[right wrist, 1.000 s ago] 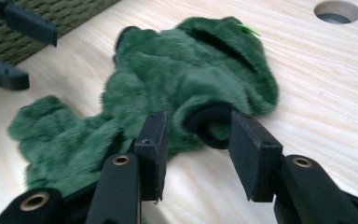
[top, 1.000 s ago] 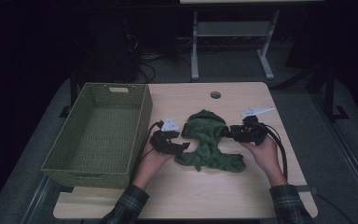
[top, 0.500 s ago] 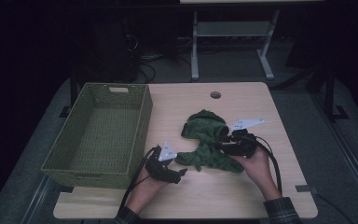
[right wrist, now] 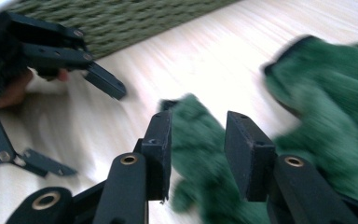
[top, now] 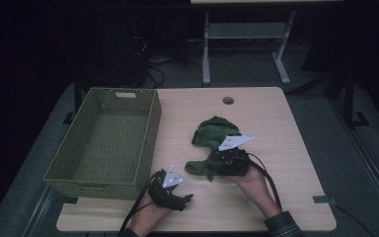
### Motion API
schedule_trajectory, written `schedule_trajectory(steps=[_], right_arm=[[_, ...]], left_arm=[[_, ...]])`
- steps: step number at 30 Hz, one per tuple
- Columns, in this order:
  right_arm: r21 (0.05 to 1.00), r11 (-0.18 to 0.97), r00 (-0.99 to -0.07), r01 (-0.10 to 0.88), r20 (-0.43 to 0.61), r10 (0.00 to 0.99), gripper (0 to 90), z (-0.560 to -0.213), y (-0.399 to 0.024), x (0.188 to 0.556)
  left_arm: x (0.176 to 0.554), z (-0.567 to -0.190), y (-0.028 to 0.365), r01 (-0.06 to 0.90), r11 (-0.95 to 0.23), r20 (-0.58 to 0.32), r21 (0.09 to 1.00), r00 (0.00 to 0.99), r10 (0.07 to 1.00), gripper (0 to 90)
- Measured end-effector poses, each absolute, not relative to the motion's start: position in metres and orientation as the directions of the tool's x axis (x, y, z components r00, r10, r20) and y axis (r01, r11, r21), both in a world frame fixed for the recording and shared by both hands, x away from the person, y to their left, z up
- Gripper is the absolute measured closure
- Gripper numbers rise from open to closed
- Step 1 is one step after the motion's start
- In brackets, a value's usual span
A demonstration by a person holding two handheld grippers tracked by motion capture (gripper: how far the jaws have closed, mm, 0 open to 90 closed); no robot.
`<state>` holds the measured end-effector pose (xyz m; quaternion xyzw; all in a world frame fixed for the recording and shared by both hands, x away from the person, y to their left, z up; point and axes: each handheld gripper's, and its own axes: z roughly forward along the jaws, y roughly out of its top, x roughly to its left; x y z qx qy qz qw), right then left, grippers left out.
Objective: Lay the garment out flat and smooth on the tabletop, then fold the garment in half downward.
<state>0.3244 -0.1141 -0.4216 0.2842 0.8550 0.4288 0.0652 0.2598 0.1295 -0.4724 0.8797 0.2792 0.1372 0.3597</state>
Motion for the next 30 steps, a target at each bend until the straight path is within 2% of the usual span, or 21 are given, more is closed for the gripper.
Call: schedule_trajectory(steps=[10,14,18,24,30], right_arm=[[0.762,0.538,-0.884,0.362,0.097,0.457,66.9,-0.427,-0.065,0.329],[0.737,0.559,-0.882,0.379,0.104,0.460,68.6,-0.438,-0.052,0.334],[0.708,0.590,-0.881,0.388,0.097,0.463,70.6,-0.450,-0.046,0.339],[0.653,0.646,-0.879,0.396,0.065,0.473,82.9,-0.461,-0.042,0.343],[0.703,0.592,-0.876,0.394,0.092,0.473,84.0,-0.447,-0.047,0.339]], left_arm=[[0.261,-0.477,0.133,0.396,-0.572,0.009,0.718,0.817,0.577,13.1],[0.261,-0.477,0.133,0.398,-0.571,0.007,0.718,0.816,0.578,13.1],[0.261,-0.477,0.133,0.403,-0.569,0.003,0.717,0.814,0.581,13.2],[0.261,-0.477,0.133,0.401,-0.572,0.009,0.716,0.814,0.581,13.3],[0.262,-0.477,0.133,0.402,-0.569,0.007,0.717,0.813,0.583,13.4]])
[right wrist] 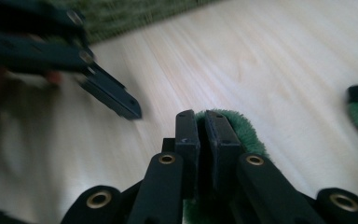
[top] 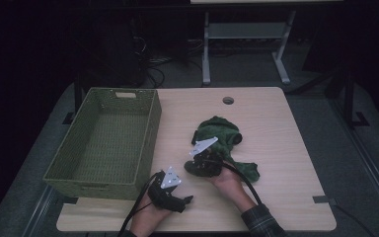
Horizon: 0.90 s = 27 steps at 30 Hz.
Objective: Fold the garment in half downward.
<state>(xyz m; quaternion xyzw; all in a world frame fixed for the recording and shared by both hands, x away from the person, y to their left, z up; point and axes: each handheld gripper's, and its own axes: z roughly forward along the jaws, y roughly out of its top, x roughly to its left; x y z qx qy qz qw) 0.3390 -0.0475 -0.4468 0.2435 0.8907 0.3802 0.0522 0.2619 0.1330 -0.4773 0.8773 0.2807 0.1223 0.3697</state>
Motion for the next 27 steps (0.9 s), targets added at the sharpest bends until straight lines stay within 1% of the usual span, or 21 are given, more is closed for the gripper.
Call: schedule_trajectory(steps=[4,7,12,17,23,27], right_arm=[[0.741,0.543,-0.873,0.395,0.119,0.472,83.9,-0.432,-0.059,0.336],[0.769,0.519,-0.875,0.374,0.107,0.472,83.9,-0.423,-0.068,0.334],[0.793,0.471,-0.856,0.386,0.118,0.504,83.8,-0.411,-0.084,0.332],[0.817,0.435,-0.845,0.379,0.113,0.523,83.5,-0.400,-0.107,0.331],[0.830,0.407,-0.829,0.381,0.113,0.547,83.2,-0.398,-0.129,0.328],[0.826,0.396,-0.812,0.402,0.123,0.570,82.9,-0.403,-0.144,0.323]], left_arm=[[0.262,-0.477,0.133,0.405,-0.565,0.004,0.719,0.810,0.586,13.6],[0.262,-0.478,0.133,0.405,-0.561,0.003,0.722,0.809,0.588,13.6],[0.262,-0.478,0.133,0.404,-0.557,0.003,0.725,0.807,0.590,13.6],[0.261,-0.478,0.133,0.405,-0.554,0.002,0.727,0.806,0.593,13.7],[0.262,-0.477,0.133,0.404,-0.562,0.007,0.722,0.808,0.589,13.7],[0.261,-0.477,0.133,0.408,-0.558,0.002,0.722,0.806,0.592,13.7]])
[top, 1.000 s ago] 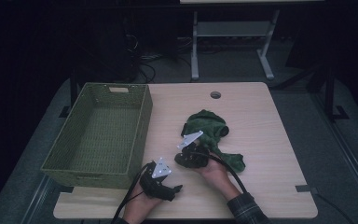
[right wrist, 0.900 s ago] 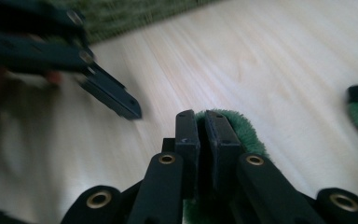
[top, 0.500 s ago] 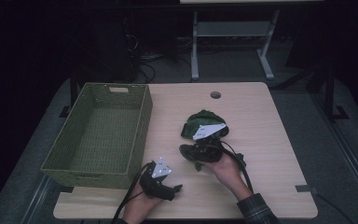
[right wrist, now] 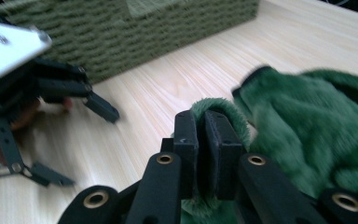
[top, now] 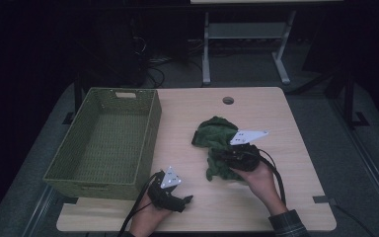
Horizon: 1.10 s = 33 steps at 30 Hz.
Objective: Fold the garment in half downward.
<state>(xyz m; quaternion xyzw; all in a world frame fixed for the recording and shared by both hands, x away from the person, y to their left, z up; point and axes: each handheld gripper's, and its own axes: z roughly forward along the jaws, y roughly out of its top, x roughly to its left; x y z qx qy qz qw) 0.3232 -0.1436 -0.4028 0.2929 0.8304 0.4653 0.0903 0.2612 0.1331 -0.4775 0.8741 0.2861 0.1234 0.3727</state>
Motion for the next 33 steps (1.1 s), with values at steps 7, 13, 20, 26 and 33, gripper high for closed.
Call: schedule_trajectory(steps=[7,13,20,26,33], right_arm=[[0.806,0.388,-0.776,0.447,0.133,0.617,80.4,-0.416,-0.169,0.319],[0.804,0.376,-0.751,0.460,0.126,0.648,74.8,-0.416,-0.188,0.313],[0.836,0.341,-0.735,0.430,0.105,0.670,79.1,-0.402,-0.191,0.322],[0.779,0.357,-0.709,0.516,0.154,0.688,79.6,-0.430,-0.183,0.350],[0.715,0.463,-0.764,0.524,0.155,0.626,80.5,-0.451,-0.155,0.346]], left_arm=[[0.261,-0.477,0.133,0.410,-0.558,0.000,0.722,0.806,0.593,13.7],[0.261,-0.477,0.133,0.410,-0.558,0.001,0.722,0.805,0.593,13.7],[0.261,-0.477,0.133,0.409,-0.558,0.000,0.722,0.806,0.591,13.7],[0.261,-0.477,0.133,0.412,-0.562,-0.001,0.717,0.807,0.590,13.7],[0.261,-0.477,0.133,0.412,-0.562,-0.001,0.717,0.808,0.590,13.7]])
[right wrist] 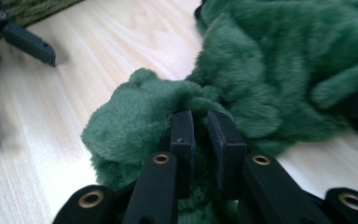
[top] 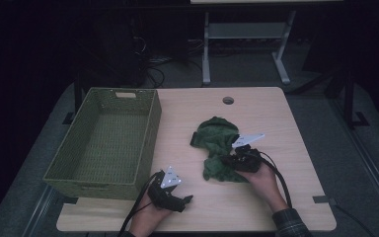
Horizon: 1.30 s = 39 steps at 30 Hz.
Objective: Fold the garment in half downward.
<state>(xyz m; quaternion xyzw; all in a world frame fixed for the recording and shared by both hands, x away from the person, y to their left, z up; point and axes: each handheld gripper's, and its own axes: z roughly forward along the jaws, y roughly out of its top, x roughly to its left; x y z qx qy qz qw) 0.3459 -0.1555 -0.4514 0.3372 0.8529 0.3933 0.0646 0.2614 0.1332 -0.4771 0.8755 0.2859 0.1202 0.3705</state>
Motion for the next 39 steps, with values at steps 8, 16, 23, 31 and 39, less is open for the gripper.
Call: schedule_trajectory(steps=[8,16,23,31,39], right_arm=[[0.669,0.524,-0.774,0.527,0.123,0.621,81.7,-0.464,-0.147,0.348],[0.736,0.459,-0.760,0.497,0.115,0.639,75.1,-0.442,-0.162,0.343],[0.756,0.434,-0.749,0.491,0.112,0.653,74.4,-0.431,-0.182,0.336],[0.767,0.408,-0.729,0.495,0.111,0.675,73.6,-0.430,-0.209,0.321],[0.771,0.379,-0.693,0.511,0.109,0.712,72.3,-0.438,-0.243,0.300]], left_arm=[[0.262,-0.477,0.133,0.410,-0.564,-0.001,0.717,0.809,0.588,13.6],[0.262,-0.477,0.133,0.410,-0.565,-0.001,0.716,0.810,0.586,13.4],[0.262,-0.477,0.133,0.407,-0.566,-0.001,0.717,0.813,0.582,13.7],[0.262,-0.477,0.134,0.403,-0.567,0.002,0.718,0.814,0.581,13.8],[0.262,-0.477,0.134,0.406,-0.565,-0.002,0.718,0.813,0.582,13.8]])
